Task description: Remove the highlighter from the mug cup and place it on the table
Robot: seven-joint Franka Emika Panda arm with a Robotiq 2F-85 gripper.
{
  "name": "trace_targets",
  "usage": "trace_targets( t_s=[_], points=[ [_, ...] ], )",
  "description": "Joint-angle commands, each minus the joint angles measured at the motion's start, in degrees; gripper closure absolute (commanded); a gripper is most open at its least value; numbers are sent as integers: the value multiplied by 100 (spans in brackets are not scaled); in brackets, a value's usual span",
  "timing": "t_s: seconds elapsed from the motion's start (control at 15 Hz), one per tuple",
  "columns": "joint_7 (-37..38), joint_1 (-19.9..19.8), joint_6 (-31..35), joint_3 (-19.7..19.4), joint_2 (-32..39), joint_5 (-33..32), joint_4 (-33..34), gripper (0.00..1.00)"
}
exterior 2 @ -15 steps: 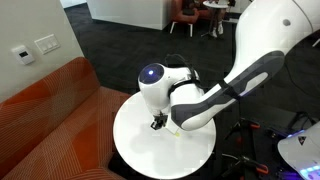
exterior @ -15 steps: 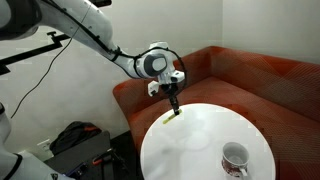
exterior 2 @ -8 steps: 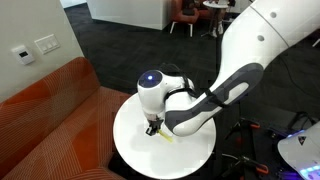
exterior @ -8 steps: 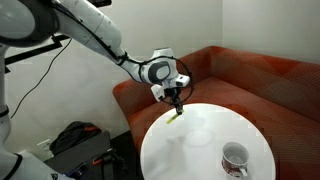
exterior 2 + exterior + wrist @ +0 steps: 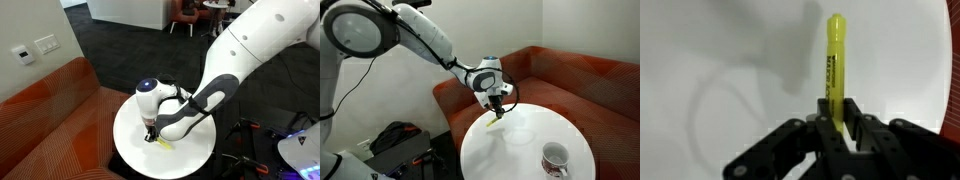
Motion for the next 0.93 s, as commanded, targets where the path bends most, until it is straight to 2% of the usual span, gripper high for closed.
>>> trace_targets(
  t_s=[0.0,0.47,0.53,0.6,0.87],
  points=[
    [-383,-134,-417,124,223,284,417,95],
    [-438,-182,-813,118,560,444,867,95],
    [-405,-164,-840,96,593,427,905,54],
    [-402,-165,-861,95,626,425,947,53],
    [-388,-159,-902,91,690,420,1052,25]
  ],
)
